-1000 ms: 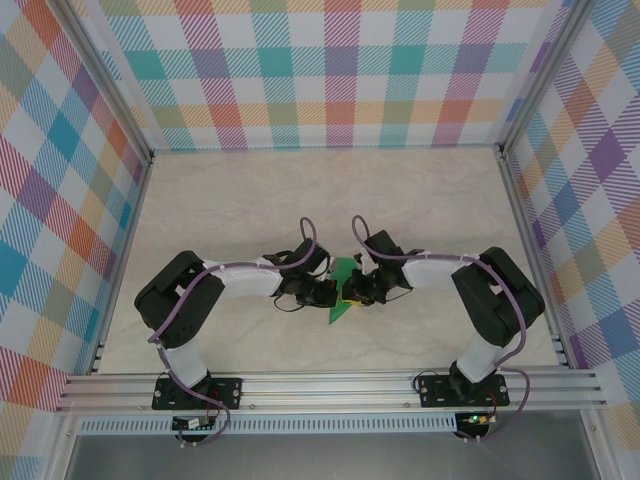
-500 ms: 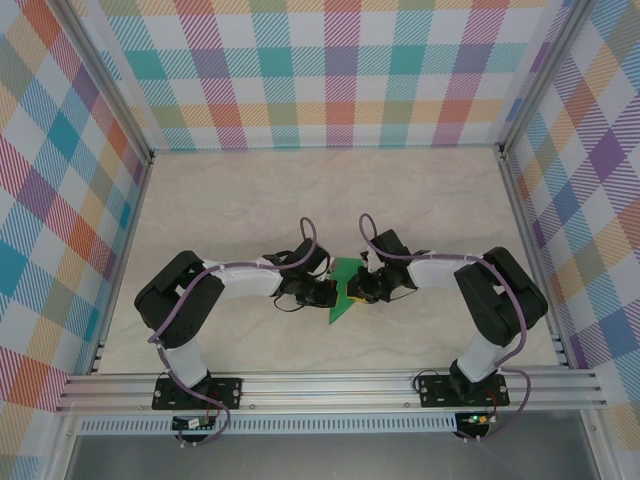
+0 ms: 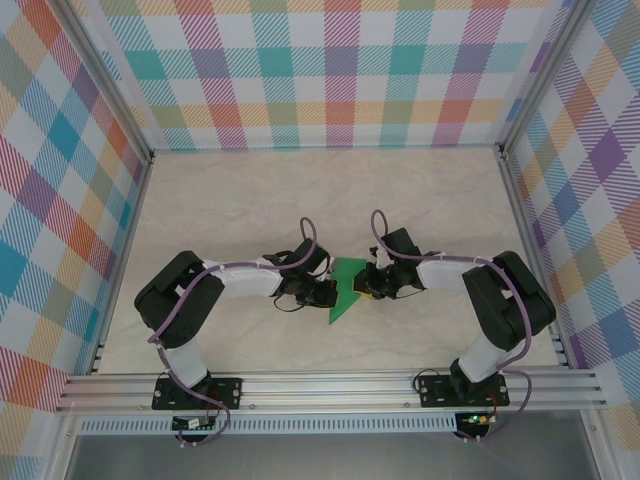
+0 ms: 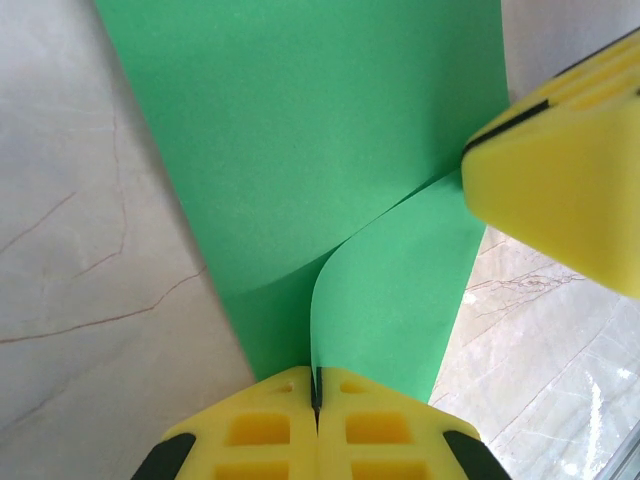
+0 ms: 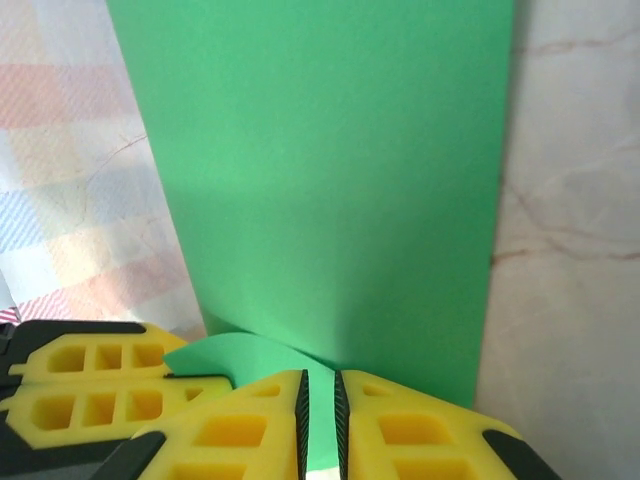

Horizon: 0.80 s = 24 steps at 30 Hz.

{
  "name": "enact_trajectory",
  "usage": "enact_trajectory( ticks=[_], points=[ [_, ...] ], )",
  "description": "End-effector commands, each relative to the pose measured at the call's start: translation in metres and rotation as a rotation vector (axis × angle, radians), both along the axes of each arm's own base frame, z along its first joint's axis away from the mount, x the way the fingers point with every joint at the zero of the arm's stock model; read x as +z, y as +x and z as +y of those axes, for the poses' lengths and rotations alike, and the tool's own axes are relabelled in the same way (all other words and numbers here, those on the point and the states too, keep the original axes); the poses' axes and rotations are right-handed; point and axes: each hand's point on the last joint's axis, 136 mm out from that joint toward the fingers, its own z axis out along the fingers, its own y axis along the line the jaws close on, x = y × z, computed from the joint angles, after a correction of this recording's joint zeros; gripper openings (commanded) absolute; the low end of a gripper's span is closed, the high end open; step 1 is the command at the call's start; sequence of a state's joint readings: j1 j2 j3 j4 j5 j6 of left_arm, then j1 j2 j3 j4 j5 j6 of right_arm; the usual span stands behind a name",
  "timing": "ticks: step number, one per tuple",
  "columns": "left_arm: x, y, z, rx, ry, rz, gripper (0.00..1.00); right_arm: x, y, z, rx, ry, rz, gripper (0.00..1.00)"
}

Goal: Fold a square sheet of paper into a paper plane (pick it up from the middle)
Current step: Third fold the triangle at the center of the table.

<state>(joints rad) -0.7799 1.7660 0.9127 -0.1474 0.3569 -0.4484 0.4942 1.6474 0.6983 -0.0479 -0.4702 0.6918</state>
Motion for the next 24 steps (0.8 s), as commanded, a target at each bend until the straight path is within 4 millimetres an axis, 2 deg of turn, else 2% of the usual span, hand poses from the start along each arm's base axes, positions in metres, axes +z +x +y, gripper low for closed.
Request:
enact_trajectory(
  ticks=[1, 4, 7, 10, 17, 19, 24],
  points=[
    [-0.013, -0.007, 0.02, 0.006, 0.068, 0.026, 0.0, -0.015, -0.007, -0.001, 0.027, 0.0, 0.017, 0.17],
    [-0.013, -0.007, 0.02, 0.007, 0.068, 0.024, 0.0, -0.028, -0.014, -0.008, 0.016, -0.031, 0.035, 0.17],
    [-0.014, -0.008, 0.02, 0.006, 0.07, 0.026, 0.0, -0.03, -0.016, -0.012, 0.011, -0.052, 0.031, 0.16],
    [-0.013, -0.007, 0.021, 0.009, 0.074, 0.023, 0.0, -0.018, -0.014, -0.009, 0.022, -0.033, 0.007, 0.16],
    [-0.013, -0.006, 0.022, 0.014, 0.082, 0.021, 0.0, 0.028, -0.009, 0.014, 0.06, 0.092, -0.058, 0.18],
    [-0.013, -0.006, 0.022, 0.016, 0.083, 0.019, 0.0, 0.032, -0.014, 0.021, 0.079, 0.101, -0.065, 0.18],
    [-0.012, -0.005, 0.022, 0.015, 0.081, 0.017, 0.0, 0.03, -0.031, 0.025, 0.074, 0.101, -0.057, 0.14]
  ],
)
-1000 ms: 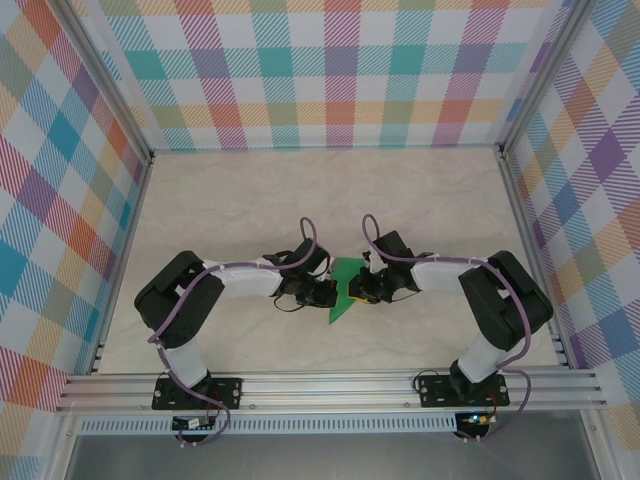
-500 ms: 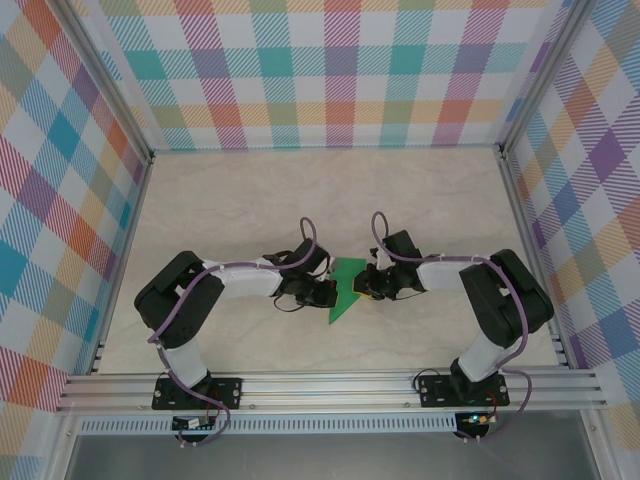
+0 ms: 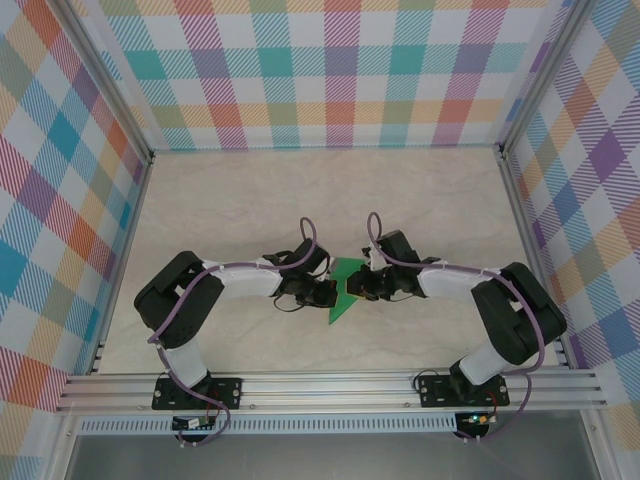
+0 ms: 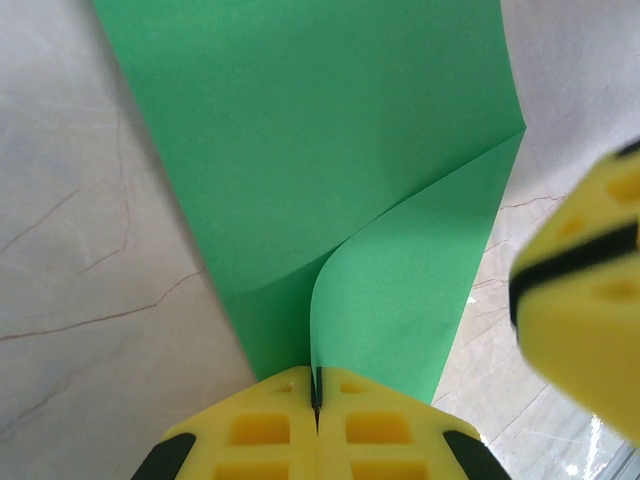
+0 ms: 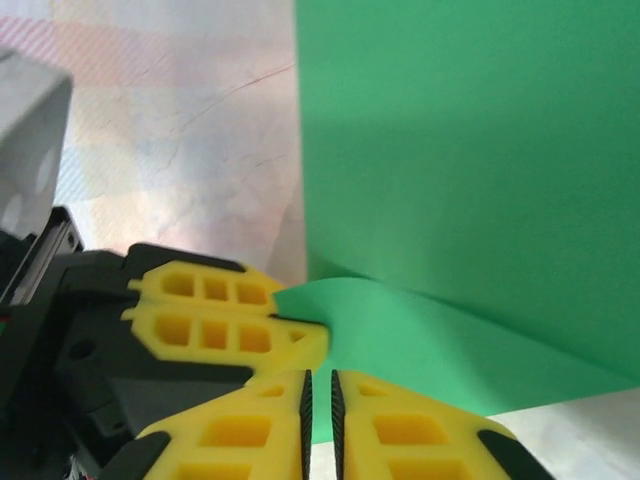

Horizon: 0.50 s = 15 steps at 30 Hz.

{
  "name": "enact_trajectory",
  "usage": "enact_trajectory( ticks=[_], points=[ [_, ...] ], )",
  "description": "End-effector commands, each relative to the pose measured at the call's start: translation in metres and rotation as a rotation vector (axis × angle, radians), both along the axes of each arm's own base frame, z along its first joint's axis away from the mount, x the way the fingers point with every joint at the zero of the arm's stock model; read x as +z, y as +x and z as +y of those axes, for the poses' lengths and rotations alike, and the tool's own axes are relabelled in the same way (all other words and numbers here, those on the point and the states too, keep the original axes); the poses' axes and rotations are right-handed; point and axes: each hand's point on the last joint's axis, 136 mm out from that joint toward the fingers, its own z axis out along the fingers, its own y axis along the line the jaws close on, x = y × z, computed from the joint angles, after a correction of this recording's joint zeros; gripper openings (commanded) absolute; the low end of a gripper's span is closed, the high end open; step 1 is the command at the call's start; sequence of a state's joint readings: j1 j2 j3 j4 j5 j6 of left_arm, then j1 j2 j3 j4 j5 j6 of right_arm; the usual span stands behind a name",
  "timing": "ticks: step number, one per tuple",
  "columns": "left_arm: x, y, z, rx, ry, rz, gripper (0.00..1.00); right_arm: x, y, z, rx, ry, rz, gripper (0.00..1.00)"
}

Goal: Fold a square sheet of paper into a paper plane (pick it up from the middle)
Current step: Third fold the triangle at the center of the table.

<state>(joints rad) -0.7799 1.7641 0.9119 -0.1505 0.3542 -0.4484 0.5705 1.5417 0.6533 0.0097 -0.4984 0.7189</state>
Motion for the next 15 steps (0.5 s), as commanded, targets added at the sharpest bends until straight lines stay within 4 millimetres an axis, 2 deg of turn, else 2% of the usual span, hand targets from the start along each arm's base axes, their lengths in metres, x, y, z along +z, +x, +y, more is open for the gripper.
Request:
enact_trajectory(
  ticks=[1, 7, 15],
  points=[
    [-0.012, -0.005, 0.021, 0.015, 0.077, 0.016, 0.0, 0.001, -0.016, 0.002, 0.002, 0.01, 0.016, 0.12],
    [-0.014, -0.005, 0.021, 0.013, 0.079, 0.021, 0.0, -0.002, -0.03, 0.016, 0.025, 0.033, 0.028, 0.06],
    [-0.015, -0.006, 0.021, 0.009, 0.079, 0.022, 0.0, -0.005, -0.027, 0.027, 0.028, 0.029, 0.025, 0.06]
  ],
)
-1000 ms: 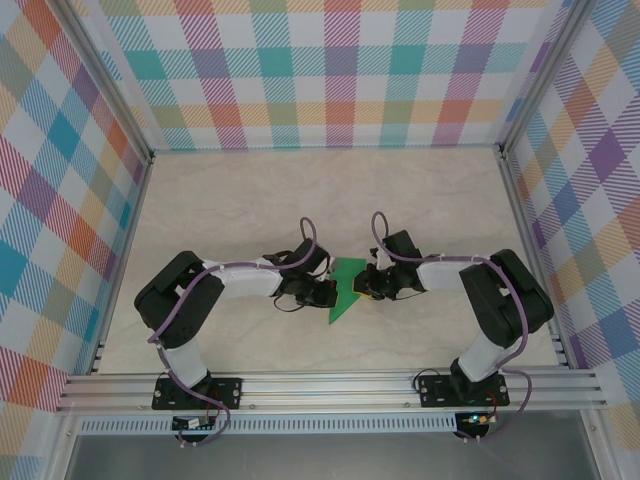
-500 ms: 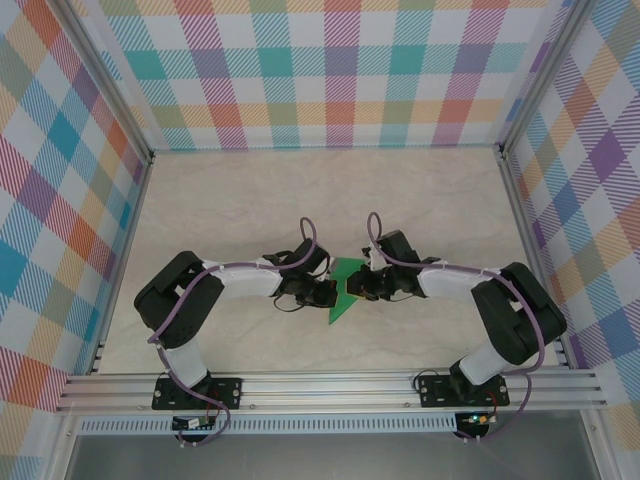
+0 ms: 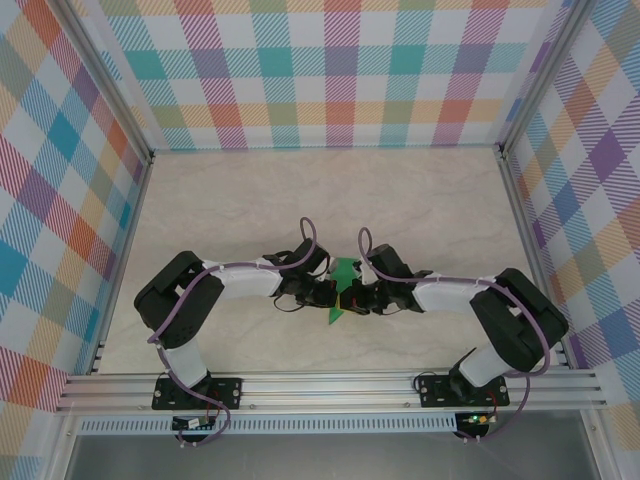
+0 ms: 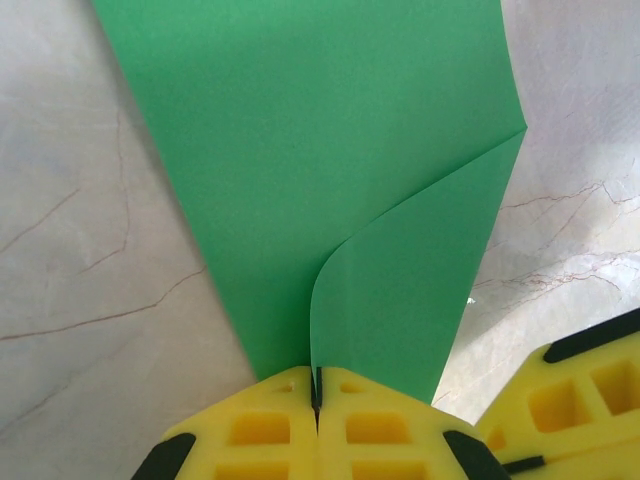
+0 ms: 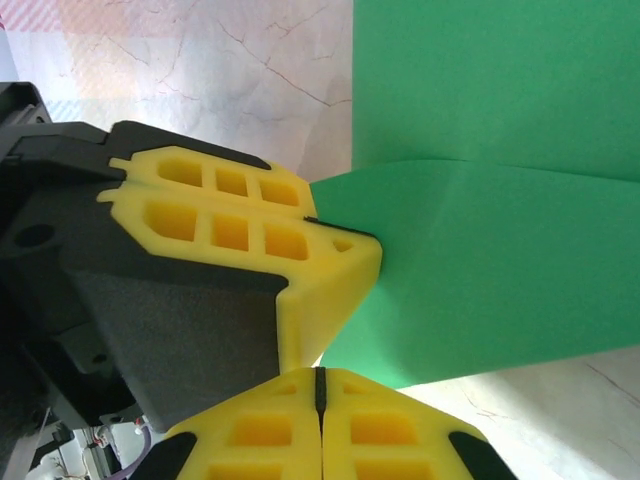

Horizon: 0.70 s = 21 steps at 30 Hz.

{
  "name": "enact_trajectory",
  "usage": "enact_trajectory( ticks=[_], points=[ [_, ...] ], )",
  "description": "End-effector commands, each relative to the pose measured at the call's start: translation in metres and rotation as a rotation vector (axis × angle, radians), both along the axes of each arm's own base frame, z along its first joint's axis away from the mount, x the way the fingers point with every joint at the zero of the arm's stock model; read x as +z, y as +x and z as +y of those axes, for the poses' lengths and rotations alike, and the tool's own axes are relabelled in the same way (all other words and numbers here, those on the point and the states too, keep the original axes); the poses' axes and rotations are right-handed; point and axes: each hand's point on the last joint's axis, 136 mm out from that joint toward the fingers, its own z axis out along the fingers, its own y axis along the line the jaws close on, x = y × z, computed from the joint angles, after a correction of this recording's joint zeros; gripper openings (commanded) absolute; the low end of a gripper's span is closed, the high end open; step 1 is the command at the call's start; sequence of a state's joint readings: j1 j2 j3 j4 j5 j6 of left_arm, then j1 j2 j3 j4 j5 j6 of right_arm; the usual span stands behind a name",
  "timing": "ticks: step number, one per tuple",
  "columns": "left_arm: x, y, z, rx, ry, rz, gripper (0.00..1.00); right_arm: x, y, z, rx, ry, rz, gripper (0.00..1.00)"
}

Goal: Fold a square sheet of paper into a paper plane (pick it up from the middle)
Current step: Third fold the triangle at the center of the table.

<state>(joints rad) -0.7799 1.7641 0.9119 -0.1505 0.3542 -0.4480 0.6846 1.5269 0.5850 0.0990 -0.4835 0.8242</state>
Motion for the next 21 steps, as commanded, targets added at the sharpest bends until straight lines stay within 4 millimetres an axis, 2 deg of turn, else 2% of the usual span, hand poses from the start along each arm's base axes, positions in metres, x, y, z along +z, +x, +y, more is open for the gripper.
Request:
enact_trajectory(
  ticks=[1, 8, 11, 21],
  points=[
    [-0.015, -0.006, 0.021, 0.008, 0.08, 0.022, 0.0, 0.0, 0.008, 0.006, -0.01, 0.001, -0.014, 0.06],
    [-0.016, -0.007, 0.022, 0.008, 0.08, 0.023, 0.0, -0.029, 0.003, 0.001, -0.021, -0.045, 0.025, 0.06],
    [-0.017, -0.007, 0.022, 0.006, 0.084, 0.024, 0.0, -0.036, 0.001, -0.001, -0.024, -0.064, 0.034, 0.06],
    [-0.019, -0.008, 0.023, 0.004, 0.087, 0.027, 0.0, -0.011, -0.004, 0.0, -0.029, -0.026, -0.012, 0.08]
  ],
)
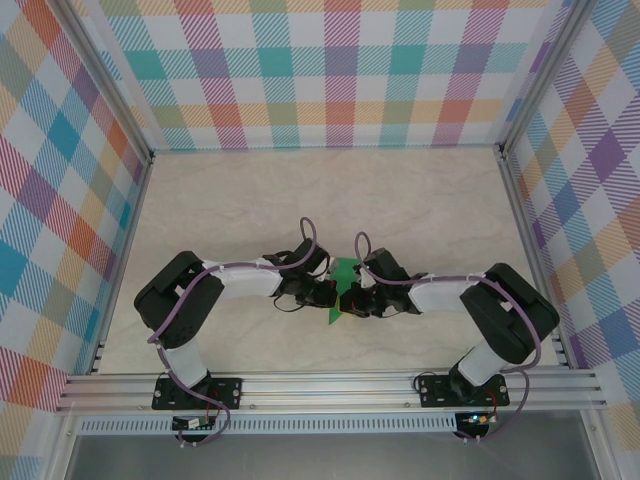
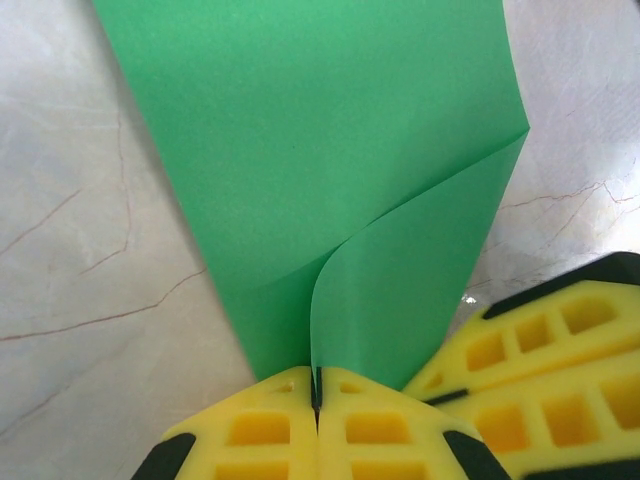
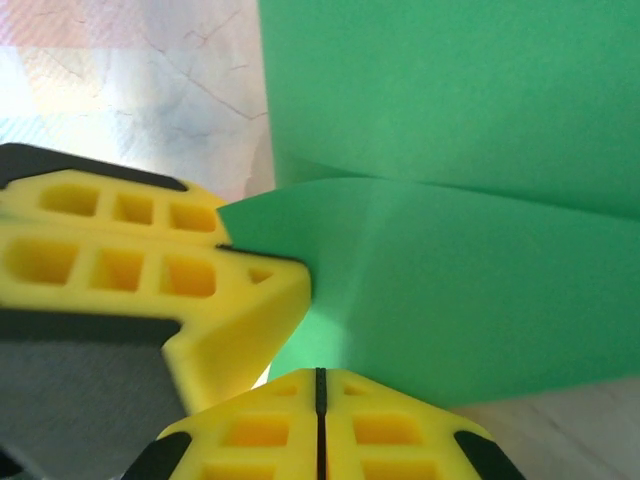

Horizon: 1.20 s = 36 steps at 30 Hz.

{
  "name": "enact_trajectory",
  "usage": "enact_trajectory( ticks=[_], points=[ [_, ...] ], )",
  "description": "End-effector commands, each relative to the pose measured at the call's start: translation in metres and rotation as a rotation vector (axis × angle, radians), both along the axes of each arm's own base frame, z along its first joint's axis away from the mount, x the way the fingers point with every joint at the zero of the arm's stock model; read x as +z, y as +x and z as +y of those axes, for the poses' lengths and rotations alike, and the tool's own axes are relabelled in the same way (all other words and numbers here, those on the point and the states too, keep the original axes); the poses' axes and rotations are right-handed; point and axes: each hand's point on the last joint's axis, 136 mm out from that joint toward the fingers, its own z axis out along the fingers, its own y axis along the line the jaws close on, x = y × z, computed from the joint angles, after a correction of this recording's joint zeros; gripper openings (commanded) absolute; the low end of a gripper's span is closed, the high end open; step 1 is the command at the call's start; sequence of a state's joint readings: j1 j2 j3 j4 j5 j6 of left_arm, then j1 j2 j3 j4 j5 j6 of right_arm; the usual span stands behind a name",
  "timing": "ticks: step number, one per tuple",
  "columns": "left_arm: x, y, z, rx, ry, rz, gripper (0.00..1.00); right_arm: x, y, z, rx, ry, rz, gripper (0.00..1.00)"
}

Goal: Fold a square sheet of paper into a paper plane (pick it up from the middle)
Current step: Third fold the triangle at the center of the table.

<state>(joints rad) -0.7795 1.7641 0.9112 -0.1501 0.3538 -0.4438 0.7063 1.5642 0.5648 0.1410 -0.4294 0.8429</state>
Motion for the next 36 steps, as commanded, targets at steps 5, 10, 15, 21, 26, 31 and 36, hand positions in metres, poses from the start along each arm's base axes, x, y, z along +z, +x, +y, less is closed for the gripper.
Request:
enact_trajectory(
  ticks=[5, 10, 15, 21, 26, 31, 36],
  points=[
    [-0.019, -0.008, 0.023, 0.008, 0.088, 0.029, 0.0, 0.008, -0.009, 0.011, 0.005, 0.038, -0.018, 0.08],
    [-0.019, -0.007, 0.023, 0.008, 0.088, 0.029, 0.0, -0.004, -0.011, 0.014, 0.006, 0.011, -0.01, 0.08],
    [-0.019, -0.007, 0.023, 0.007, 0.091, 0.029, 0.0, -0.024, -0.018, 0.007, 0.002, -0.053, 0.024, 0.08],
    [-0.02, -0.007, 0.021, -0.011, 0.101, 0.03, 0.0, -0.012, -0.018, 0.009, 0.009, -0.053, -0.002, 0.08],
    [-0.018, -0.006, 0.02, -0.003, 0.091, 0.031, 0.0, 0.006, -0.017, 0.012, -0.005, -0.001, -0.041, 0.09],
    [-0.02, -0.008, 0.023, -0.001, 0.099, 0.032, 0.0, 0.017, -0.018, 0.014, -0.011, 0.036, -0.067, 0.09],
    [-0.021, -0.008, 0.022, 0.0, 0.096, 0.033, 0.0, 0.017, -0.018, 0.018, -0.018, 0.041, -0.079, 0.09]
  ],
)
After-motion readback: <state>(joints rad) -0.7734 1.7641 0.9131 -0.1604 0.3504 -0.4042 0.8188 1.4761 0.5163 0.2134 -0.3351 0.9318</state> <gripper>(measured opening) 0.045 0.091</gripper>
